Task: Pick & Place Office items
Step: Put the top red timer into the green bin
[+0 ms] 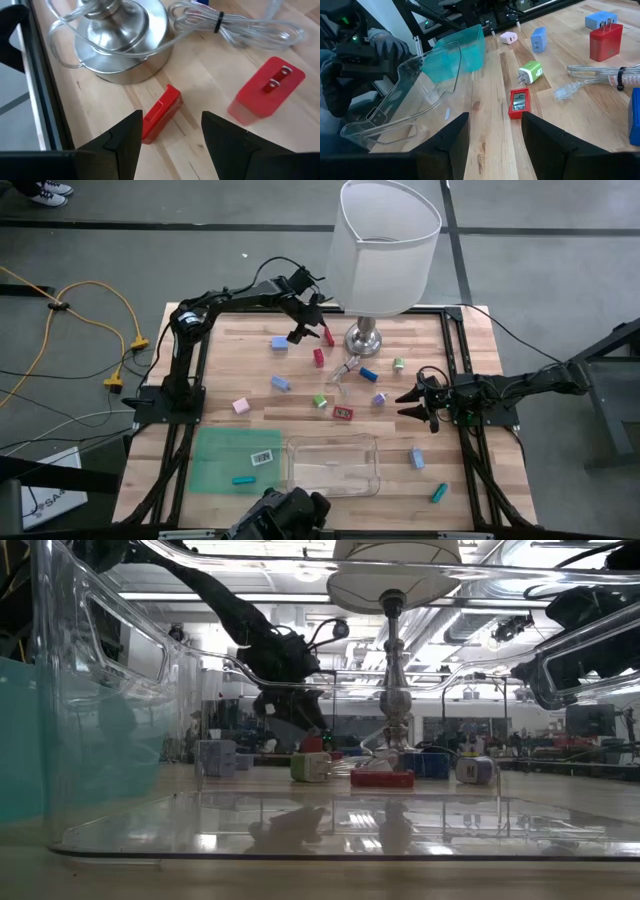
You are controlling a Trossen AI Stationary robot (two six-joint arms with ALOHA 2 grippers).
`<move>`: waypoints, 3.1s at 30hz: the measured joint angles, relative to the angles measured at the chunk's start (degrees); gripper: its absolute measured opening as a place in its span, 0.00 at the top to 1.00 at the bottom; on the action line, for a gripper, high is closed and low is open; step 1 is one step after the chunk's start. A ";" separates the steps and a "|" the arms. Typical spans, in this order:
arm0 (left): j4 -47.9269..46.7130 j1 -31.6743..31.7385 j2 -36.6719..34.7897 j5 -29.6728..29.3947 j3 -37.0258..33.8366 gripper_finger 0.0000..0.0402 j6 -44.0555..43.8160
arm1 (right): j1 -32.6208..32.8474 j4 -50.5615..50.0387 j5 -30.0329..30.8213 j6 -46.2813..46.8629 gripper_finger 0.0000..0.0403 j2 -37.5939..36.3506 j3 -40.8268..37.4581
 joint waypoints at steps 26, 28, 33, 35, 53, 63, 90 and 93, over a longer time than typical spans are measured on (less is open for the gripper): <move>9.99 -0.18 0.25 3.11 0.00 0.51 -9.01 | 0.00 0.00 0.00 0.00 0.59 -0.01 0.00; 10.02 0.21 1.05 3.94 0.00 0.51 -9.62 | 0.00 0.00 0.00 0.00 0.59 -0.02 0.00; 10.07 0.03 1.93 4.07 -0.05 0.51 -11.05 | 0.00 0.00 0.00 0.00 0.59 0.00 0.00; 10.05 -0.32 1.84 4.04 -0.02 0.51 -12.19 | 0.00 0.00 0.00 0.00 0.59 -0.01 0.00; 6.00 -5.91 1.84 -5.23 -0.02 0.51 -14.65 | 0.00 0.00 0.01 0.00 0.59 -0.01 0.00; 5.75 -6.29 2.87 -7.25 0.02 0.51 -15.21 | 0.00 0.00 0.00 0.00 0.59 -0.02 0.00; 7.90 -6.03 4.88 -9.46 0.02 0.51 -13.55 | 0.00 0.00 0.00 0.00 0.59 -0.01 0.00; 7.55 -5.85 5.30 -9.63 0.00 0.51 -13.58 | 0.00 0.00 0.00 -0.01 0.59 -0.01 0.00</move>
